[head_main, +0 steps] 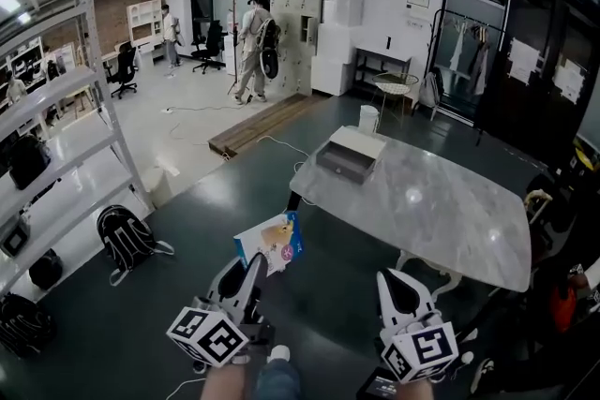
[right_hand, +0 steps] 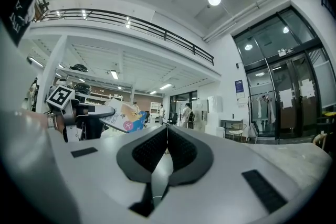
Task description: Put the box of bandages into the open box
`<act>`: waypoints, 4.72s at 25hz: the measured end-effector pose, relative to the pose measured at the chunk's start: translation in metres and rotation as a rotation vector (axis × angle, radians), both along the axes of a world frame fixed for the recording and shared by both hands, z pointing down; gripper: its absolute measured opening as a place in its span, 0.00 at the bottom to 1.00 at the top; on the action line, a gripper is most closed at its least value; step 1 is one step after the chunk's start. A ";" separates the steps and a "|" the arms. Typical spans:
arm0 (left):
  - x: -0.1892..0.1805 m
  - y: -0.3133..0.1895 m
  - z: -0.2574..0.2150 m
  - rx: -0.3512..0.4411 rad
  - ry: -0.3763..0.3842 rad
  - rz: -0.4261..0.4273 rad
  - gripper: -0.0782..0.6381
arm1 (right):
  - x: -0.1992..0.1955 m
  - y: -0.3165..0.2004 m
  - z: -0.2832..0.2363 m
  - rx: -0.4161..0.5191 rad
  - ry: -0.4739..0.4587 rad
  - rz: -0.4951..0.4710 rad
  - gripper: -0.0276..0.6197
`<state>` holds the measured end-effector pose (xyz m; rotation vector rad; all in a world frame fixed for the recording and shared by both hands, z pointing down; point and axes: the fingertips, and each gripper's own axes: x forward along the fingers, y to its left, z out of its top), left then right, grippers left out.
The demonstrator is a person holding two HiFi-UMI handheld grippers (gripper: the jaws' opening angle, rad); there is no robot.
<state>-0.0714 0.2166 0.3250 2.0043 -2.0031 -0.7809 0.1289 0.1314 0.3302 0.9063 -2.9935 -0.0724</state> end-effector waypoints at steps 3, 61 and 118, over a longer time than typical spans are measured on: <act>-0.022 -0.030 -0.006 0.001 -0.004 0.011 0.23 | -0.023 -0.026 -0.003 0.000 0.009 0.001 0.08; -0.137 -0.498 0.020 -0.108 -0.013 0.323 0.23 | -0.131 -0.456 0.021 -0.112 0.006 0.298 0.08; -0.057 -0.617 0.267 -0.935 0.149 0.737 0.23 | -0.077 -0.518 0.157 -0.398 0.189 0.600 0.08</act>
